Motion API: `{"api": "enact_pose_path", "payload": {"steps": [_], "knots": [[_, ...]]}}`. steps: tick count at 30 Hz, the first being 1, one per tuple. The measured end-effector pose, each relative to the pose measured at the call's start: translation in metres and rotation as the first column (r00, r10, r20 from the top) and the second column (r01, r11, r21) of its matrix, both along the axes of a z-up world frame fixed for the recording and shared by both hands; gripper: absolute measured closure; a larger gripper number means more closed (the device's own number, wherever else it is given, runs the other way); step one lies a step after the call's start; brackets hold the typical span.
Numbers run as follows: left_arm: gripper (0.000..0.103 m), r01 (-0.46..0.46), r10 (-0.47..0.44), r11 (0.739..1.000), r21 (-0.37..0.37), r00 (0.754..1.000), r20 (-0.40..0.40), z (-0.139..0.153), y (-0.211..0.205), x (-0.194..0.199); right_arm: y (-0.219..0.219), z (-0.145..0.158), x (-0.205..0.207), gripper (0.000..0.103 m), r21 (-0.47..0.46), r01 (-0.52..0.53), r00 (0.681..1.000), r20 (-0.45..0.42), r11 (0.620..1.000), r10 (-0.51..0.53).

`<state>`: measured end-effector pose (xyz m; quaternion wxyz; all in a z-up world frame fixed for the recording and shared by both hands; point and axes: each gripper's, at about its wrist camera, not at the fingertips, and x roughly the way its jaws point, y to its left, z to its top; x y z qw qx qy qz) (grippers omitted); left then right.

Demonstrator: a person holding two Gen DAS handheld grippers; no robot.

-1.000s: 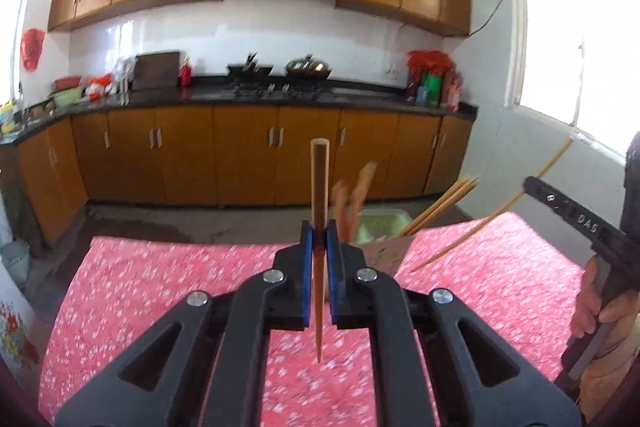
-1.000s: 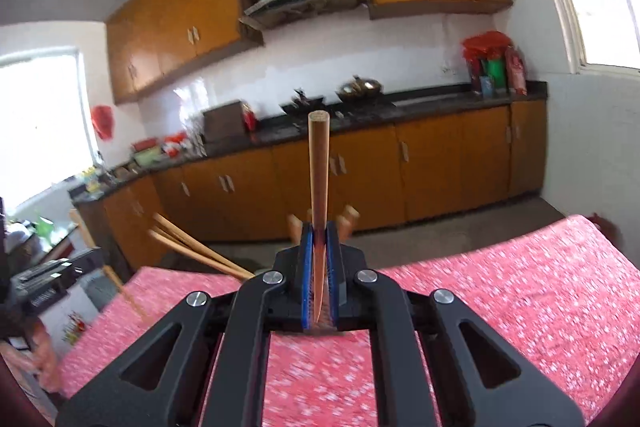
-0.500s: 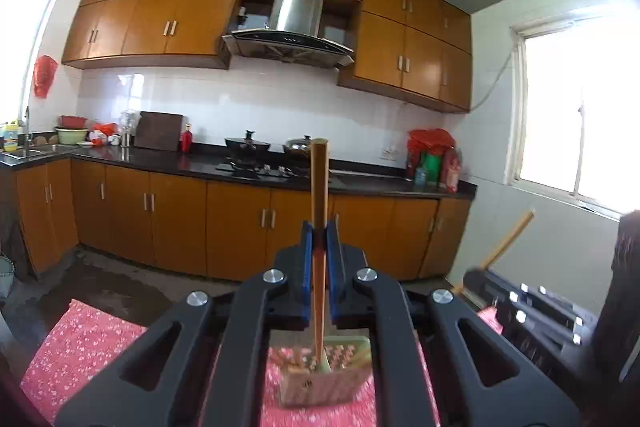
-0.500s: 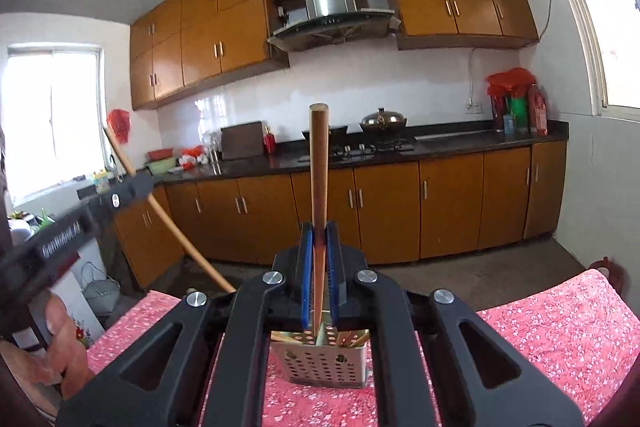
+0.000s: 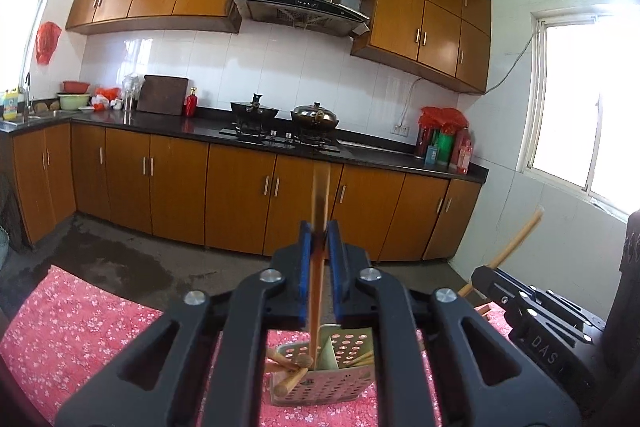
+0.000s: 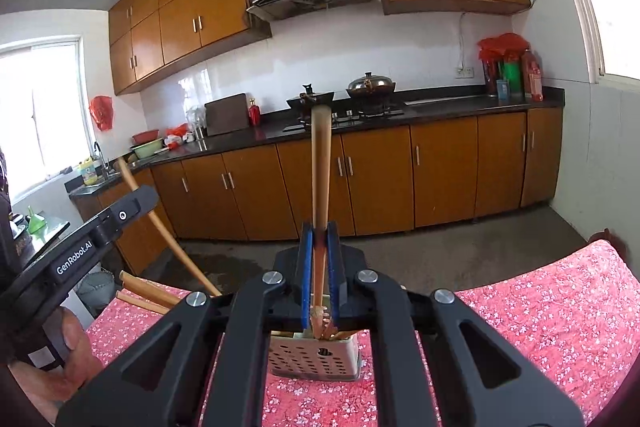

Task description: Organize utensils

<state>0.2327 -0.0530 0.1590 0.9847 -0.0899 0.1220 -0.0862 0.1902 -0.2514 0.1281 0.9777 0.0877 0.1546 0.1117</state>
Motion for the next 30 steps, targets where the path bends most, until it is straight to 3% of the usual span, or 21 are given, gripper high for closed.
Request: {"api": "enact_pose_path", "payload": {"steps": [1,5,7,11,13,16,18,24,30], "knots": [[0.079,-0.004,0.004,1.000,-0.003,1.000,0.002,0.000,0.002,-0.001,-0.001,0.001,0.000,0.093,0.001,0.003,1.000,0.003,1.000,-0.003],[0.072,-0.012,0.012,1.000,-0.022,0.999,0.036,0.008,0.011,-0.013,-0.003,0.012,-0.009,0.089,0.003,0.010,0.999,0.033,1.000,-0.010],[0.062,-0.017,0.018,1.000,-0.026,0.998,0.055,0.014,0.016,-0.022,-0.004,0.017,-0.015,0.085,-0.002,0.016,0.998,0.053,1.000,-0.016],[0.044,-0.040,0.040,0.999,-0.002,0.994,0.100,0.024,0.029,-0.049,-0.004,0.028,-0.038,0.061,-0.021,0.041,0.993,0.115,0.999,-0.038],[0.029,-0.051,0.049,0.999,0.017,0.992,0.120,0.025,0.035,-0.064,-0.003,0.030,-0.050,0.048,-0.037,0.056,0.989,0.138,0.998,-0.050],[0.010,-0.067,0.059,0.996,0.056,0.989,0.136,0.020,0.045,-0.094,-0.003,0.029,-0.074,0.022,-0.046,0.085,0.983,0.164,0.995,-0.076],[0.004,-0.074,0.063,0.994,0.076,0.988,0.142,0.016,0.051,-0.111,-0.004,0.027,-0.088,0.006,-0.043,0.105,0.979,0.181,0.993,-0.096],[0.004,-0.121,0.103,0.978,0.171,0.988,0.111,-0.015,0.057,-0.164,0.005,0.009,-0.132,0.002,-0.109,0.205,0.962,0.205,0.973,-0.180],[0.004,-0.170,0.165,0.967,0.192,0.985,0.044,-0.058,0.061,-0.196,0.014,-0.028,-0.150,0.002,-0.167,0.231,0.970,0.111,0.958,-0.214]]}}
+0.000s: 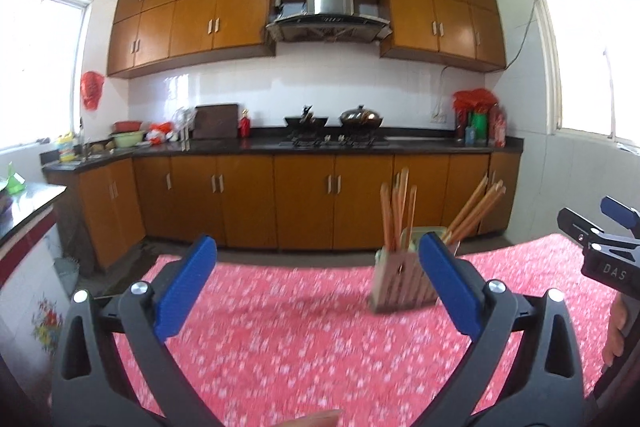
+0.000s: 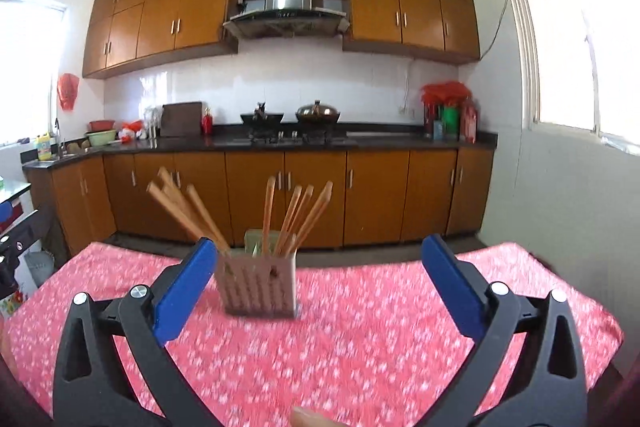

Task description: Organize utensils

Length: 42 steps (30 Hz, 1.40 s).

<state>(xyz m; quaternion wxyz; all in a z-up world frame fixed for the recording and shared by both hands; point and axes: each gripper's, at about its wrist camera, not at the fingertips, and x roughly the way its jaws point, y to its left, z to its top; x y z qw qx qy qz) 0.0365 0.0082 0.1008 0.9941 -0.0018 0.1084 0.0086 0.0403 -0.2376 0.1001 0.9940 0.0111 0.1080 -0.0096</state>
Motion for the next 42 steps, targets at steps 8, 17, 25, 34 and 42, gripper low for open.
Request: {"api": "enact_pose_path", "payload": {"steps": [8,17,25,34,42], "knots": [[0.004,-0.019,0.020,1.000,0.024,0.996,-0.084,-0.047,-0.004,-0.021,0.009,-0.050,-0.022,0.002,-0.002,-0.035,0.996,-0.078,0.999,0.035],[0.004,-0.013,0.019,0.999,0.049,0.991,-0.131,-0.072,-0.015,-0.031,0.014,-0.083,-0.033,0.002,0.022,-0.052,0.983,-0.176,0.998,0.055],[0.004,-0.005,0.012,0.999,0.043,0.987,-0.163,-0.083,-0.017,-0.030,0.015,-0.091,-0.040,0.002,0.025,-0.040,0.981,-0.191,0.999,0.044],[0.004,0.001,0.004,1.000,0.026,0.984,-0.181,-0.086,-0.017,-0.028,0.012,-0.093,-0.040,0.002,0.037,-0.034,0.979,-0.200,0.999,0.041],[0.004,0.001,0.004,1.000,0.023,0.983,-0.185,-0.088,-0.018,-0.027,0.011,-0.095,-0.039,0.002,0.044,-0.035,0.977,-0.207,0.998,0.043]]}}
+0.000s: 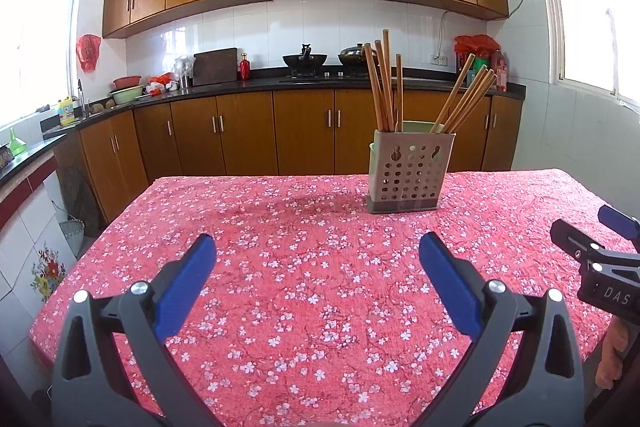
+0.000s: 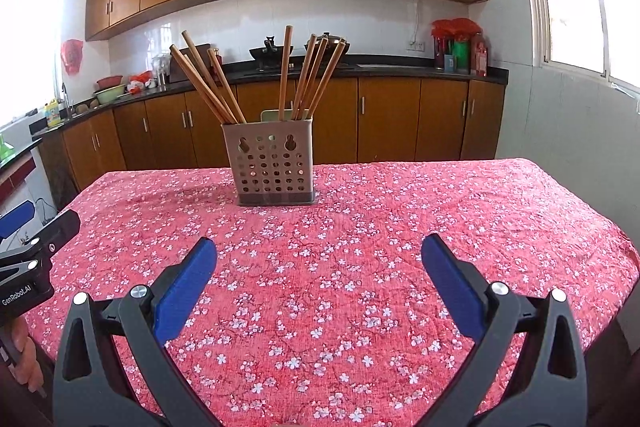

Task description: Organize utensils

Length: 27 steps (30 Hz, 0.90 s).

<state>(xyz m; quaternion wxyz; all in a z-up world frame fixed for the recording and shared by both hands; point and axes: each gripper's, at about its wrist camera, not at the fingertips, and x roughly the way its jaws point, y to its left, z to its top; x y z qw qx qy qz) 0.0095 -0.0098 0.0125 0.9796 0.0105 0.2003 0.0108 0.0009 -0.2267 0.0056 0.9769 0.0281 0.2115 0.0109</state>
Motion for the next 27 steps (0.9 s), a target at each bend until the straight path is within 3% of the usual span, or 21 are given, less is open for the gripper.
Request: {"api": "enact_pose_path", "payload": {"steps": [27], "knots": [[0.004,0.005,-0.005,1.000,-0.003,1.000,-0.002,-0.0005,-0.0028,0.0008,-0.0013,0.0016,0.0002,0.002,0.012,0.006,1.000,-0.003,1.000,-0.006]]}}
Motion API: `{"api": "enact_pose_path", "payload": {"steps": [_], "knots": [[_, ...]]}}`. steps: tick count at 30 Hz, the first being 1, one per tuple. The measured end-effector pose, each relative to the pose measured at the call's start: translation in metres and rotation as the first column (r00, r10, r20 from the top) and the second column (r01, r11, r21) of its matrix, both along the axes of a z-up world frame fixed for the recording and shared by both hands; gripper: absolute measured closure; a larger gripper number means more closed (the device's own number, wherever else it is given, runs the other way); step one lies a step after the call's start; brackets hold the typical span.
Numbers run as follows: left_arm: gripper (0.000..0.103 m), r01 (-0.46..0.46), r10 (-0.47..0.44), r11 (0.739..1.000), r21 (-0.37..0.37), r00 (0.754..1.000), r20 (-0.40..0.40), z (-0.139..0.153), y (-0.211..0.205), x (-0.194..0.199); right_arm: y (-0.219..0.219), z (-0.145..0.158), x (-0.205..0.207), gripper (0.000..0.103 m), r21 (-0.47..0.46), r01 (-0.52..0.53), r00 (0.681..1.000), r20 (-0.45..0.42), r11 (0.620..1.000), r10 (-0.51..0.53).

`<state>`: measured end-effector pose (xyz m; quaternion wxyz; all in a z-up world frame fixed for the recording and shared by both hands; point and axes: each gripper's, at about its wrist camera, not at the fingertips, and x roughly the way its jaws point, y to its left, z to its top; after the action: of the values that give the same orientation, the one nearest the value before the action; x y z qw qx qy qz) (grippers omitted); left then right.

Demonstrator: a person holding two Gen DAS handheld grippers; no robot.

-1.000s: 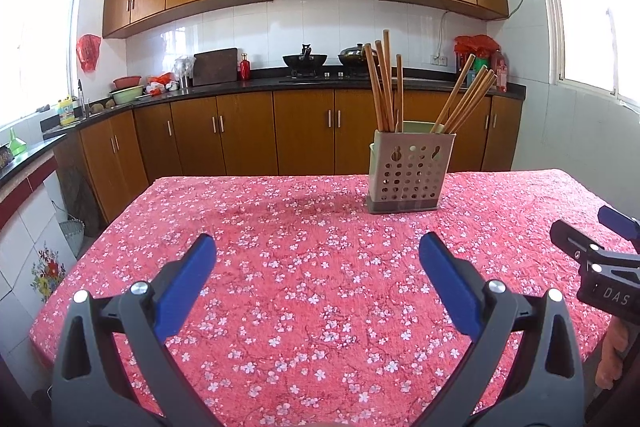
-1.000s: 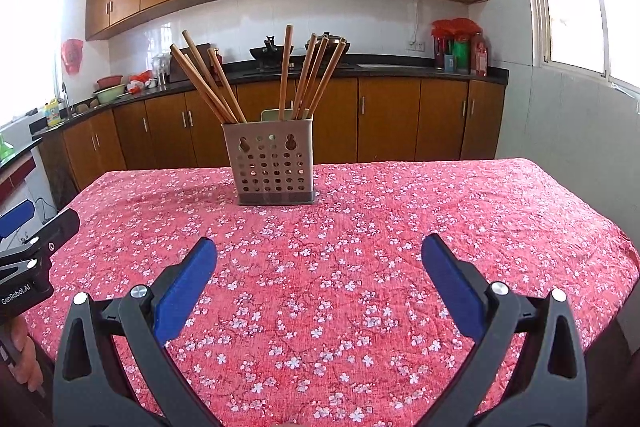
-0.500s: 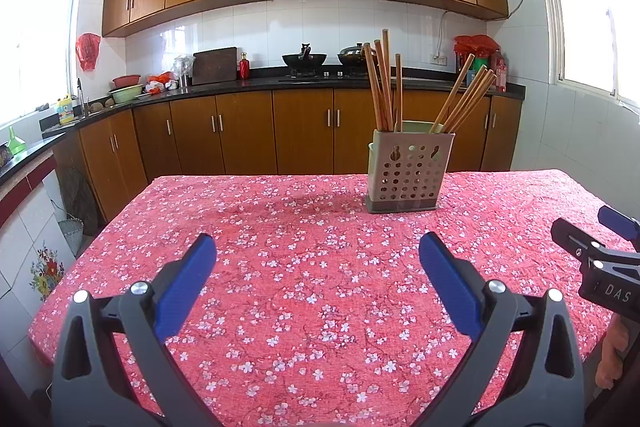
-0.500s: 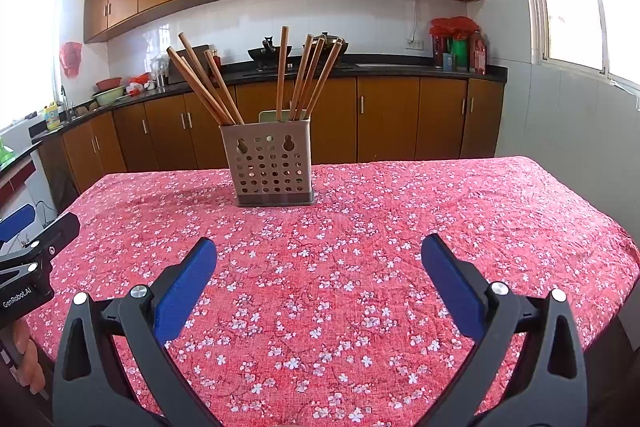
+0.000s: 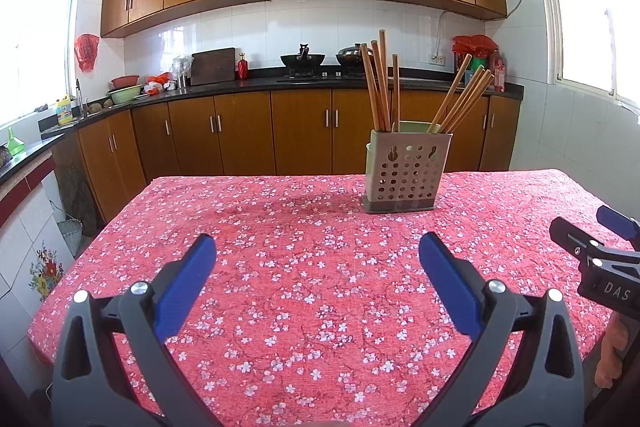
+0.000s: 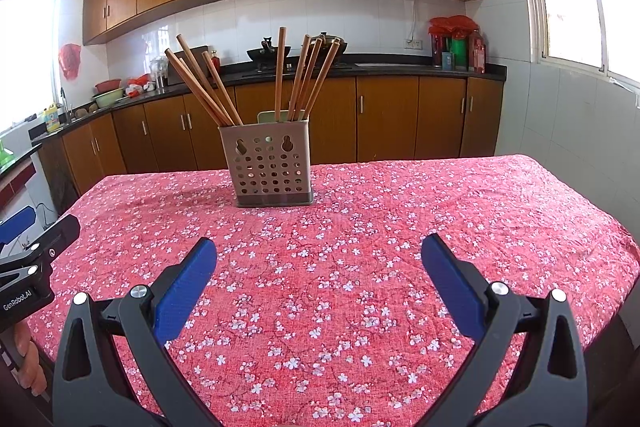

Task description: Organize utensils

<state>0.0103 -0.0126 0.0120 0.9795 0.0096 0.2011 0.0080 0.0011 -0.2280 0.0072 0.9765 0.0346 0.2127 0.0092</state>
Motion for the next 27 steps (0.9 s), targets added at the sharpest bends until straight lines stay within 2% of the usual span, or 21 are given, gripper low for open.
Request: {"api": "enact_pose_path", "payload": {"steps": [27], "knots": [[0.004,0.001,-0.001,1.000,-0.006,1.000,-0.002,-0.0013,0.0007,-0.0004,0.0009,-0.0002,0.0004,0.002,0.003,0.004,1.000,-0.001,1.000,-0.004]]}}
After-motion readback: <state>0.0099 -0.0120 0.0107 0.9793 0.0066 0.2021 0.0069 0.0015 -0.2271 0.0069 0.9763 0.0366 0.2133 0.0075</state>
